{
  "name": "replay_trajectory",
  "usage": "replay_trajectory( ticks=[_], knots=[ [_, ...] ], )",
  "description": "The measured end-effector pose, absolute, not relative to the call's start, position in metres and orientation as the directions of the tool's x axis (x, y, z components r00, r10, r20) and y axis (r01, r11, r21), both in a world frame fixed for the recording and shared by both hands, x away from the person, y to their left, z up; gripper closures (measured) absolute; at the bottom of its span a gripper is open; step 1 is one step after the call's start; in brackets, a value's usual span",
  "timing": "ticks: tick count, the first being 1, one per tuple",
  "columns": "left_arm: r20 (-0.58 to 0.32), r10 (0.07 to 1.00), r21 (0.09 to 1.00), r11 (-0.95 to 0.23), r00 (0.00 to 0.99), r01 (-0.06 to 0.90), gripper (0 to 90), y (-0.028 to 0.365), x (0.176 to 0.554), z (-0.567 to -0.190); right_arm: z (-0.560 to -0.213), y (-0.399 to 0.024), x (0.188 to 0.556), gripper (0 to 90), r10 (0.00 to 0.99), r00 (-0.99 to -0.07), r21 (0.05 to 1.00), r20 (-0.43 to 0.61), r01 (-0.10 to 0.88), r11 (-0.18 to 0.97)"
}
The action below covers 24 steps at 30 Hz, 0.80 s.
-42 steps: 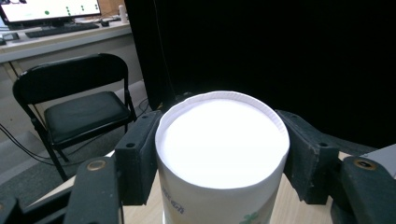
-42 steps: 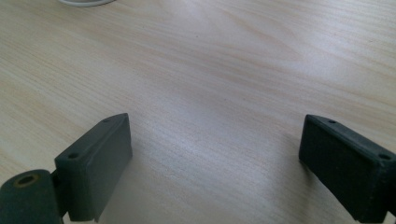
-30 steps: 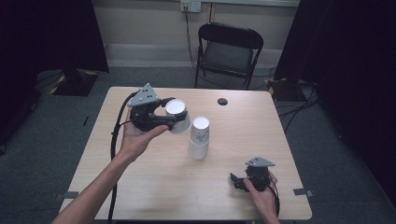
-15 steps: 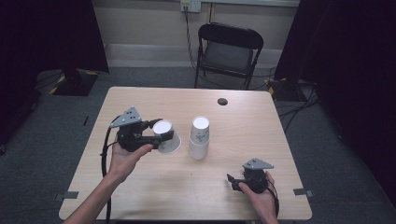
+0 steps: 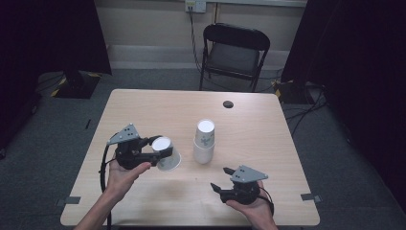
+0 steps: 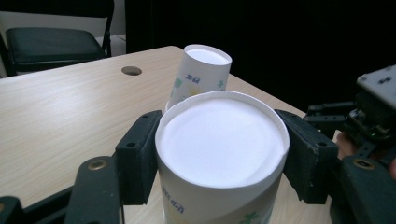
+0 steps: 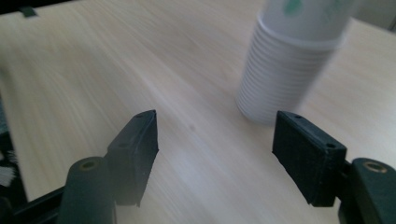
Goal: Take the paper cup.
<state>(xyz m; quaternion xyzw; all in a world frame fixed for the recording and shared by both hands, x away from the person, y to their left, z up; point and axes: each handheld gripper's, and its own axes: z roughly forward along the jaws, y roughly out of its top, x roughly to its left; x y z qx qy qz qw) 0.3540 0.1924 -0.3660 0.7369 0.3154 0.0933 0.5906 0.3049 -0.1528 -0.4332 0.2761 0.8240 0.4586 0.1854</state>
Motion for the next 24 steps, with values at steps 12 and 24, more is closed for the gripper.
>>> replay_trajectory(
  ticks=[12,24],
  knots=[
    [-0.314,0.526,0.917,-0.048,0.791,0.396,36.1,0.190,0.350,-0.370,-0.421,-0.091,0.322,46.6,0.515,-0.852,0.881,-0.094,0.170,0.441],
    [-0.363,0.470,0.903,-0.037,0.805,0.429,36.1,0.182,0.344,-0.376,-0.427,-0.087,0.336,58.3,0.504,-0.861,0.915,-0.067,0.148,0.376]
  ],
)
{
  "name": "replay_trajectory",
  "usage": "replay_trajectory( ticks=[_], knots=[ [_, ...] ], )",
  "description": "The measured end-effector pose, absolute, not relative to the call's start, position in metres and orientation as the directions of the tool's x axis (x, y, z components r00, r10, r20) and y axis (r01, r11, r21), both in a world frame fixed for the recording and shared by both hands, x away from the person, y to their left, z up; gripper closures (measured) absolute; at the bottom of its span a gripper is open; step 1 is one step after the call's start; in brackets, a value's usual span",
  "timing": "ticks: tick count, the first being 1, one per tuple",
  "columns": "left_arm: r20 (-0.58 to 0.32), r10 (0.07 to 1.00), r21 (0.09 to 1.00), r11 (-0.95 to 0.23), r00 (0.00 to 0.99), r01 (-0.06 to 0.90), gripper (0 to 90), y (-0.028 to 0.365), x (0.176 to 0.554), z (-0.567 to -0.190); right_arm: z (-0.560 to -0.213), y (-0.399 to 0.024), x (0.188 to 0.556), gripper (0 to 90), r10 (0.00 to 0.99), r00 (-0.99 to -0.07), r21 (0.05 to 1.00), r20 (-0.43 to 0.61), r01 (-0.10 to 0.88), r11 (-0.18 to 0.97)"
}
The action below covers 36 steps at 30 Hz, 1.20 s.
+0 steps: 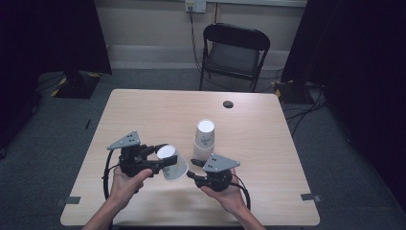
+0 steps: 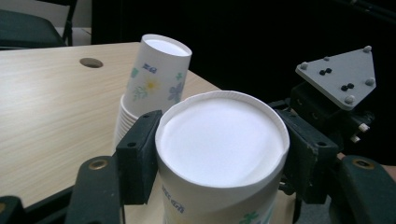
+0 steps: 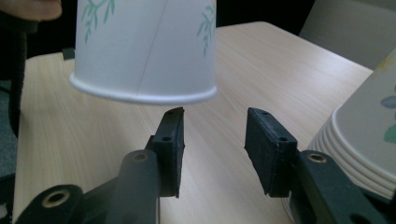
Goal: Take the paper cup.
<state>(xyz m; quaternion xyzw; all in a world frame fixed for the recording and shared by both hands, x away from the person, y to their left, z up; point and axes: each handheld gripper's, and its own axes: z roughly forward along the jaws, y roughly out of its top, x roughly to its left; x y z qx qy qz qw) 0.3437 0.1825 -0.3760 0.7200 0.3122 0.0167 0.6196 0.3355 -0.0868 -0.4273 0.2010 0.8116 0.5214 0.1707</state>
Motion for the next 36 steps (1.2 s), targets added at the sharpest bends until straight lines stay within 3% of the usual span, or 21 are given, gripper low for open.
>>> replay_trajectory(
  ticks=[15,25,30,36],
  knots=[
    [-0.479,0.379,0.861,0.026,0.792,0.508,36.2,0.176,0.345,-0.382,-0.426,-0.085,0.328,61.0,0.496,-0.859,0.946,-0.129,0.043,0.320],
    [-0.555,0.326,0.820,0.061,0.765,0.568,36.3,0.176,0.349,-0.388,-0.422,-0.088,0.326,69.9,0.492,-0.858,0.959,-0.146,0.000,0.285],
    [-0.620,0.269,0.778,0.090,0.737,0.622,36.3,0.176,0.352,-0.397,-0.422,-0.090,0.327,67.5,0.488,-0.861,0.969,-0.142,-0.020,0.246],
    [-0.612,0.270,0.783,0.078,0.743,0.617,35.9,0.174,0.352,-0.397,-0.421,-0.093,0.327,76.4,0.484,-0.863,0.968,-0.146,-0.024,0.250]
  ],
)
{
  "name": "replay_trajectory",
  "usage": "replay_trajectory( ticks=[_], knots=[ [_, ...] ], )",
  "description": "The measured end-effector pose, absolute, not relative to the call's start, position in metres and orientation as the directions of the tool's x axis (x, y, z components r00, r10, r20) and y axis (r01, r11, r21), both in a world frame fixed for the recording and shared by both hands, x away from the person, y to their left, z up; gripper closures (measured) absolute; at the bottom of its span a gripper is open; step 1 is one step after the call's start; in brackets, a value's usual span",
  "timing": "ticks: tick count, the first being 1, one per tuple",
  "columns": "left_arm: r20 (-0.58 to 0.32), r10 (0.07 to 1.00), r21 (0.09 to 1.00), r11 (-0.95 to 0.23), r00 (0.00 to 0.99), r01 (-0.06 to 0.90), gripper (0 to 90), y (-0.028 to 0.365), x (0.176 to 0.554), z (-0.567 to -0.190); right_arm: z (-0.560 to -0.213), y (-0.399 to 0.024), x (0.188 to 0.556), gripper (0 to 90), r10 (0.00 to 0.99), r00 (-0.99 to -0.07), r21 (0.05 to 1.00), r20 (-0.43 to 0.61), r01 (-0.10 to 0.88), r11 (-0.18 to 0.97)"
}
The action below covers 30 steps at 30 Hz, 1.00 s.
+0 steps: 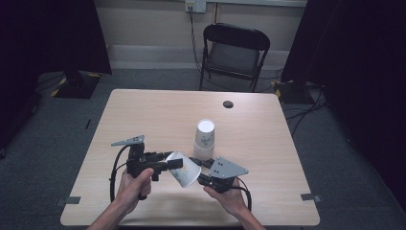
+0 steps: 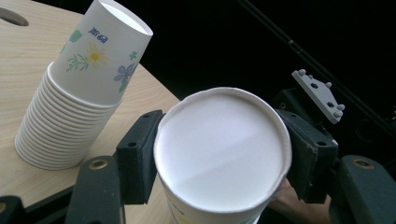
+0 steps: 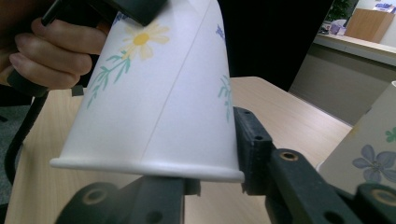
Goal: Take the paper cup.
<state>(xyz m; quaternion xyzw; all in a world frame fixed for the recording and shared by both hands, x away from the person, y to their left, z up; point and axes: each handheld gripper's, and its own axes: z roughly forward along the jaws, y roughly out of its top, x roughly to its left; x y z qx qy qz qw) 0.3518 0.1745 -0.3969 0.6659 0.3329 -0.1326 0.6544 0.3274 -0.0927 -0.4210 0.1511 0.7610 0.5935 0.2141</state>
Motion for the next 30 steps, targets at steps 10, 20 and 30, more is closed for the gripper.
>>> replay_trajectory(
  ticks=[10,20,30],
  knots=[
    [-0.586,0.280,0.801,0.058,0.760,0.596,32.5,0.173,0.351,-0.397,-0.420,-0.094,0.326,83.2,0.490,-0.855,0.966,-0.170,-0.047,0.253],
    [-0.561,0.288,0.820,0.062,0.776,0.569,22.2,0.175,0.352,-0.397,-0.419,-0.101,0.328,85.5,0.498,-0.854,0.968,-0.152,-0.026,0.251],
    [-0.445,0.372,0.878,0.001,0.815,0.479,21.4,0.180,0.347,-0.390,-0.414,-0.113,0.333,85.9,0.513,-0.856,0.972,-0.072,0.055,0.228]
  ],
)
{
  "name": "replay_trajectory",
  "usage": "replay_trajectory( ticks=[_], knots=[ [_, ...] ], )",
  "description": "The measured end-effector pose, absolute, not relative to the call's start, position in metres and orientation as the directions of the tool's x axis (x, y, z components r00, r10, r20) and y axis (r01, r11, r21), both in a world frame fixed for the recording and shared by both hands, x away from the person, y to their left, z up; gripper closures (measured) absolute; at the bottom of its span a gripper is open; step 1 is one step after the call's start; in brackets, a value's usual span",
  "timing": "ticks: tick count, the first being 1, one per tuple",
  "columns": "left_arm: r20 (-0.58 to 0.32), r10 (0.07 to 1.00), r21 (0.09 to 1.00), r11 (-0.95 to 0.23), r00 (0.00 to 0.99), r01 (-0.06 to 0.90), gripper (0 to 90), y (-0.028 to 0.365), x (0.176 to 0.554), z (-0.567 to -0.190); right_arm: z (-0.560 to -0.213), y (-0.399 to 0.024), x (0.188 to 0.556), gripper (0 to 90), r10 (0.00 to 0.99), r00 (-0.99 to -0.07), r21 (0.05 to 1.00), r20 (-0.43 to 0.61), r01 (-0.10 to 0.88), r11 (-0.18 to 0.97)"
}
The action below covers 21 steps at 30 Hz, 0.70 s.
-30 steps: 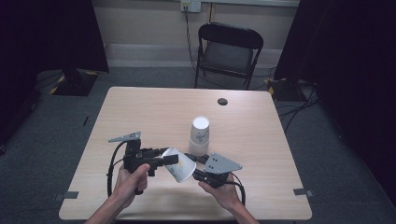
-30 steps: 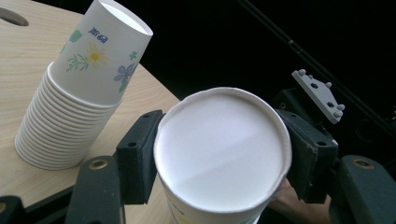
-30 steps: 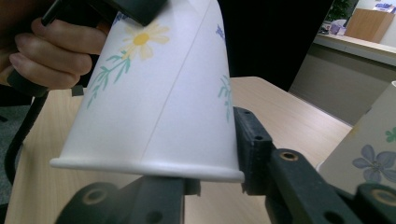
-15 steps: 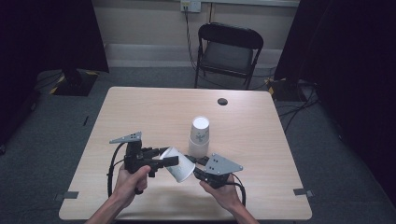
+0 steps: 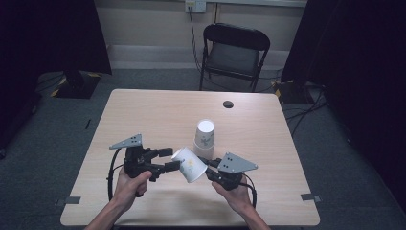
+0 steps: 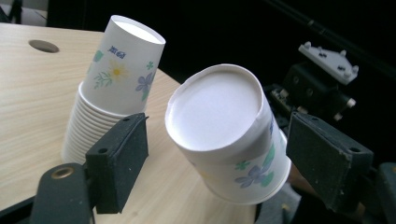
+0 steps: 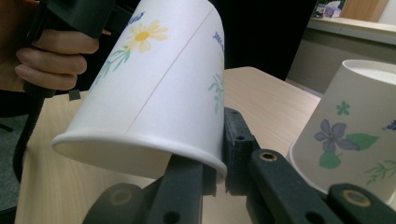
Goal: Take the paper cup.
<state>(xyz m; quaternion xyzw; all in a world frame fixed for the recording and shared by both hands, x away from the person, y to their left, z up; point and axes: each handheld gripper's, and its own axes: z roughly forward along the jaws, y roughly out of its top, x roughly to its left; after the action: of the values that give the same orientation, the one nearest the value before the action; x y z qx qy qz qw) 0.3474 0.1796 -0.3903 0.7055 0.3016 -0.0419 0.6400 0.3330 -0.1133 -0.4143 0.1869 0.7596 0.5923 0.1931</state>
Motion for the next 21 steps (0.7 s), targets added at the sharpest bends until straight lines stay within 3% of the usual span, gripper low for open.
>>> replay_trajectory(
  ticks=[12,18,21],
  knots=[
    [-0.231,0.464,0.945,-0.101,0.855,0.310,30.8,0.183,0.337,-0.378,-0.408,-0.120,0.339,86.5,0.519,-0.855,0.950,0.012,0.172,0.261],
    [-0.121,0.492,0.950,-0.195,0.862,0.245,39.7,0.182,0.335,-0.374,-0.406,-0.122,0.344,86.9,0.537,-0.842,0.928,0.053,0.240,0.285],
    [-0.096,0.495,0.947,-0.223,0.864,0.232,40.1,0.181,0.335,-0.375,-0.407,-0.123,0.346,87.1,0.541,-0.838,0.921,0.072,0.264,0.287]
  ],
)
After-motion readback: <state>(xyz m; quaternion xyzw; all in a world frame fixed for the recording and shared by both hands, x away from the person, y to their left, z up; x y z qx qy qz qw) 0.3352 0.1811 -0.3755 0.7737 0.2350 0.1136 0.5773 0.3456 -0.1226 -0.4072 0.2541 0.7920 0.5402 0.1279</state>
